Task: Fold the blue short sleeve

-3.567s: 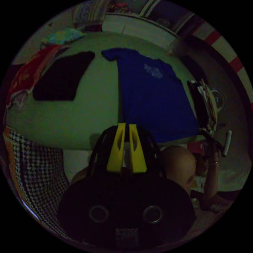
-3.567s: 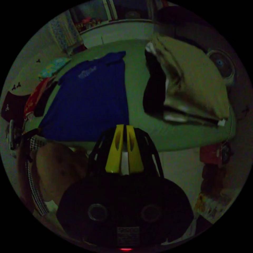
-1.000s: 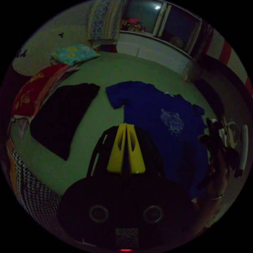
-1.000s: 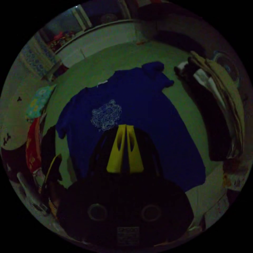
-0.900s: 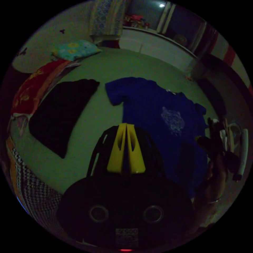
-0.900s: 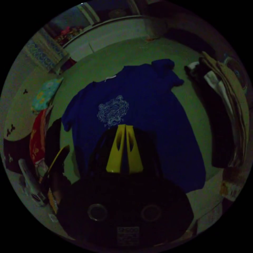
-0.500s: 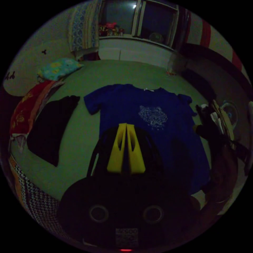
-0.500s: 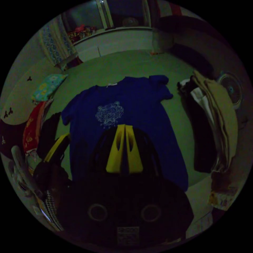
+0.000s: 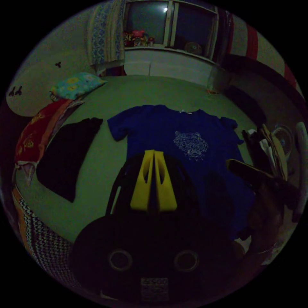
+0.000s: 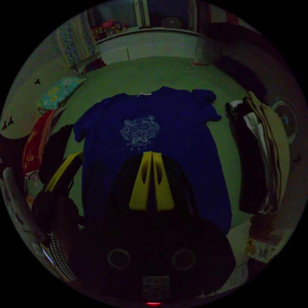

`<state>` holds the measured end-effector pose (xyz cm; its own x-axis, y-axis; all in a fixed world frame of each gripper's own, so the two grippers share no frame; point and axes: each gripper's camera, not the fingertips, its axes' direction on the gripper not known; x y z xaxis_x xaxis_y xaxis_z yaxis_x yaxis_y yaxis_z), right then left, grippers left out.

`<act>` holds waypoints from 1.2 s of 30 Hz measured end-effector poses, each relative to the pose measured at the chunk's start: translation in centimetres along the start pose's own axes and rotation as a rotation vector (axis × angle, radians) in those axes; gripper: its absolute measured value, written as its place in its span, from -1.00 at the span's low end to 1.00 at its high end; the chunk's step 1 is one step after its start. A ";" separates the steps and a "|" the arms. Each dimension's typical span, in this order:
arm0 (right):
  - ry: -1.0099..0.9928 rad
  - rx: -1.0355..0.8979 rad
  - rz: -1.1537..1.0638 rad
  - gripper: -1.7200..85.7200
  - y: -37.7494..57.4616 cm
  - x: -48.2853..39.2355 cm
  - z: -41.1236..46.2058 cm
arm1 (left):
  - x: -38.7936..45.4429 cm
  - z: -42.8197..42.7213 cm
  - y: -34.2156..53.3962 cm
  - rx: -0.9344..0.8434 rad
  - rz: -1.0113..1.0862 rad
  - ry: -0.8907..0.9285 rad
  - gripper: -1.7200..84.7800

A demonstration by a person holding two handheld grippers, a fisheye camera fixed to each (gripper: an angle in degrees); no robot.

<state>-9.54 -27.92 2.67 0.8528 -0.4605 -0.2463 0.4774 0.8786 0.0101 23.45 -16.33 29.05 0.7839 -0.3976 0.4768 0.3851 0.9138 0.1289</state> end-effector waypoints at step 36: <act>-0.065 -0.024 0.033 -0.99 1.0 -1.1 6.6 | 0.4 0.4 -1.0 -0.031 -0.009 0.044 -0.97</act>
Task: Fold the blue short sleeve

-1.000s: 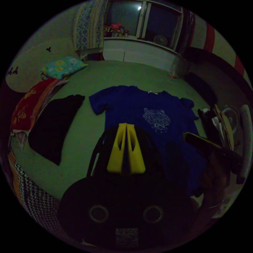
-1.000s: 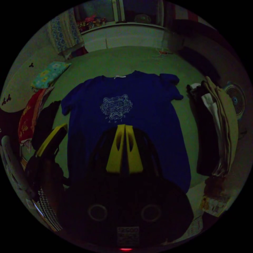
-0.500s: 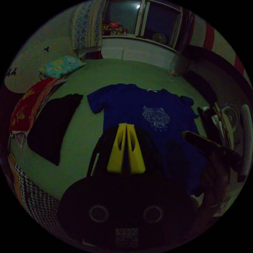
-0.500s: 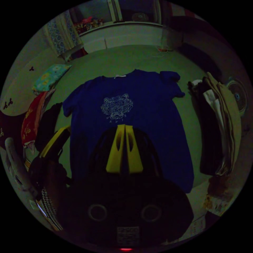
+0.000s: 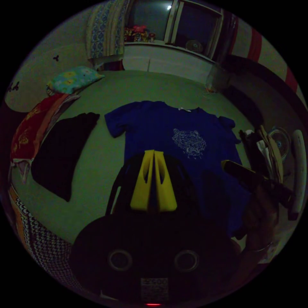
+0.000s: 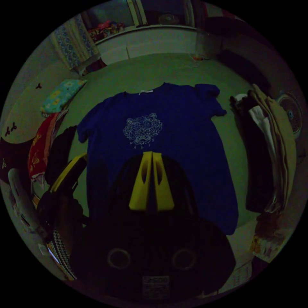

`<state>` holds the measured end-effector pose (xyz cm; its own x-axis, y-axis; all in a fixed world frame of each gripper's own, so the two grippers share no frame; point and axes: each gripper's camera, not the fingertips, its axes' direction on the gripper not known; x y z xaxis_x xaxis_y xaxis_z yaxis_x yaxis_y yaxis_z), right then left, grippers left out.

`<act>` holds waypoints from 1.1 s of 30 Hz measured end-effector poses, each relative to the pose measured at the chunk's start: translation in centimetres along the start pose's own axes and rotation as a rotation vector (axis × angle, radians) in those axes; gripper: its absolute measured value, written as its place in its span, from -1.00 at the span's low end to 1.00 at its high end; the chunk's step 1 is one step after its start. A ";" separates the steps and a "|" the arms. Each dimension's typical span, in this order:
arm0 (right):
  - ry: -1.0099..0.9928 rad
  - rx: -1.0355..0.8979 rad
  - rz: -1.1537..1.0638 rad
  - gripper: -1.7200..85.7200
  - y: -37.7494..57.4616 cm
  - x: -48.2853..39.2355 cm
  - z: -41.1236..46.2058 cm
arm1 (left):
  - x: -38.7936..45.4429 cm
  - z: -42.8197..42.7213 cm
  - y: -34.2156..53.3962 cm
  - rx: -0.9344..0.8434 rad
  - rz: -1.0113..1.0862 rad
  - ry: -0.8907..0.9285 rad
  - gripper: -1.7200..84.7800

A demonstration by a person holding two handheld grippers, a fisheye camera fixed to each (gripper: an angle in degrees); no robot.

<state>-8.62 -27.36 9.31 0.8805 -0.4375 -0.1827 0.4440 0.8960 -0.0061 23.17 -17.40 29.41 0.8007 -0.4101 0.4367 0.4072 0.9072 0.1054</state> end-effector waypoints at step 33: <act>-0.004 -0.066 -0.035 -0.99 -2.4 -7.4 12.3 | -8.3 2.7 -2.5 -0.044 0.133 -0.165 -0.98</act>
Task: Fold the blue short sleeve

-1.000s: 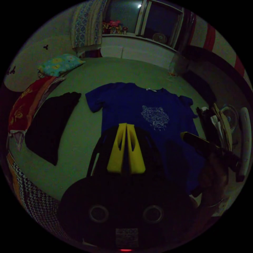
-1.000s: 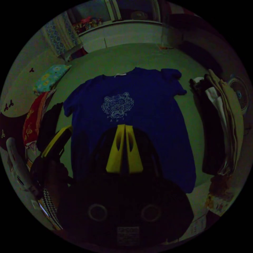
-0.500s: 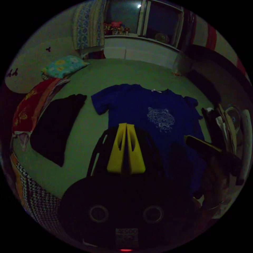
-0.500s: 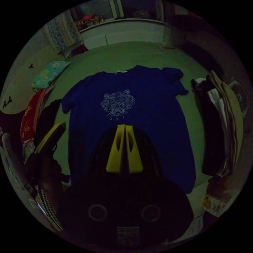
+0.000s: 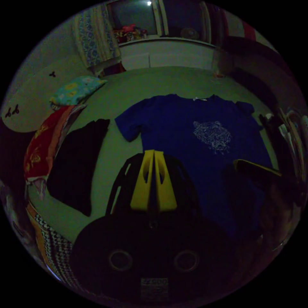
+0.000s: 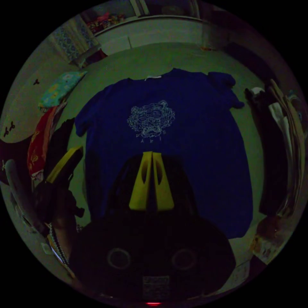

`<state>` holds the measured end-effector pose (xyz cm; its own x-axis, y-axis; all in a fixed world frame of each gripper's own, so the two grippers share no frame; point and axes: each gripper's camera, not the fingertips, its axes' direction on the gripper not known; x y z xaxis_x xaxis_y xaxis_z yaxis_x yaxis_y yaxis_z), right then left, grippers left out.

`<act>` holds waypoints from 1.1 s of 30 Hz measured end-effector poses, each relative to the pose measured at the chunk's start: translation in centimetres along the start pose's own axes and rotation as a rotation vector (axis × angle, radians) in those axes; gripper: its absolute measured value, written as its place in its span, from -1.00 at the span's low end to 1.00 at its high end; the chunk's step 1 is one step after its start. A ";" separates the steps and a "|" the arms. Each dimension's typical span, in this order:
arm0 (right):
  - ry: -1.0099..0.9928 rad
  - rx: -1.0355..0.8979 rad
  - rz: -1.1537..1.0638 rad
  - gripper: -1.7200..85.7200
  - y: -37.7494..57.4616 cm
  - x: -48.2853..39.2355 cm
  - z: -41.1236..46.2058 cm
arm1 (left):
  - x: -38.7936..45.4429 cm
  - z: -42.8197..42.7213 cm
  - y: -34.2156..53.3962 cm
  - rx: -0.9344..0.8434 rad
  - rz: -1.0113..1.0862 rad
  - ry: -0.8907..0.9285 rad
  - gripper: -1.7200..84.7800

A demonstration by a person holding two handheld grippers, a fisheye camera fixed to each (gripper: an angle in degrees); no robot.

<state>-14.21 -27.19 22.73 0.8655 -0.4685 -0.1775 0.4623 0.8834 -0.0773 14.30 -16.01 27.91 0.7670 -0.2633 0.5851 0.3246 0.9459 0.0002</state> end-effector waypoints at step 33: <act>-0.233 -0.031 -0.771 -0.72 -14.3 -33.5 8.4 | -28.2 5.6 1.3 -0.074 -0.401 0.233 -0.98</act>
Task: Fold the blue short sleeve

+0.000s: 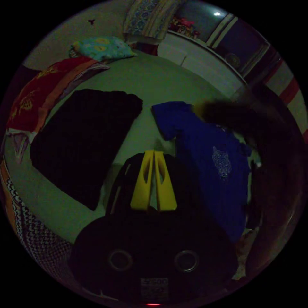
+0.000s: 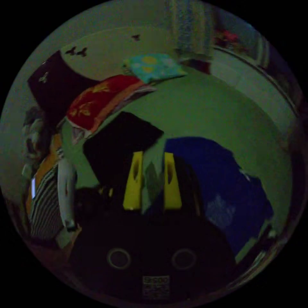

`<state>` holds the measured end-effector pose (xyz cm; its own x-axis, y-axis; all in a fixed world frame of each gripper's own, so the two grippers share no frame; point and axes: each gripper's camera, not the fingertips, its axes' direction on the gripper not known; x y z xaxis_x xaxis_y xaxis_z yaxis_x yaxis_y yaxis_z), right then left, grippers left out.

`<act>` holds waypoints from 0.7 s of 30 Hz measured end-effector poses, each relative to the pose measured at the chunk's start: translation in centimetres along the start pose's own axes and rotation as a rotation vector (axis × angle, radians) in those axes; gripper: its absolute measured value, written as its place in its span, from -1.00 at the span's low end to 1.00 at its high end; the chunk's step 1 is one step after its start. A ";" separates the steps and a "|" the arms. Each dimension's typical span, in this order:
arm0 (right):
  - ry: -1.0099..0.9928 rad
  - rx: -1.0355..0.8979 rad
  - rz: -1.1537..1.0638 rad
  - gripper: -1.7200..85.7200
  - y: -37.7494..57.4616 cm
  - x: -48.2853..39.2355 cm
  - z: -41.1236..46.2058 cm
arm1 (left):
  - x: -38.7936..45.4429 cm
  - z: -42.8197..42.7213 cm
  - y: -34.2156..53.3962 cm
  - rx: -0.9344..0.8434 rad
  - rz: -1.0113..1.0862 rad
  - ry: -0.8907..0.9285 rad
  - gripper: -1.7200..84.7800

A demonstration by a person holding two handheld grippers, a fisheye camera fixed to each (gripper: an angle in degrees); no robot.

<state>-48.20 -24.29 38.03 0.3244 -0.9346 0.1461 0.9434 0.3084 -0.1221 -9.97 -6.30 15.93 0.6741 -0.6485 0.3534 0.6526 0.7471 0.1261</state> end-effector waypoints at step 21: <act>0.064 0.084 0.357 -0.98 -6.8 13.0 6.0 | -11.2 -0.2 -3.8 -0.003 -0.059 0.032 -0.97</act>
<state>-49.97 -37.44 46.60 0.6312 -0.7742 0.0470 0.7751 0.6275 -0.0733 -19.88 -1.92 11.28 0.6449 -0.6959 0.3160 0.6928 0.7068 0.1428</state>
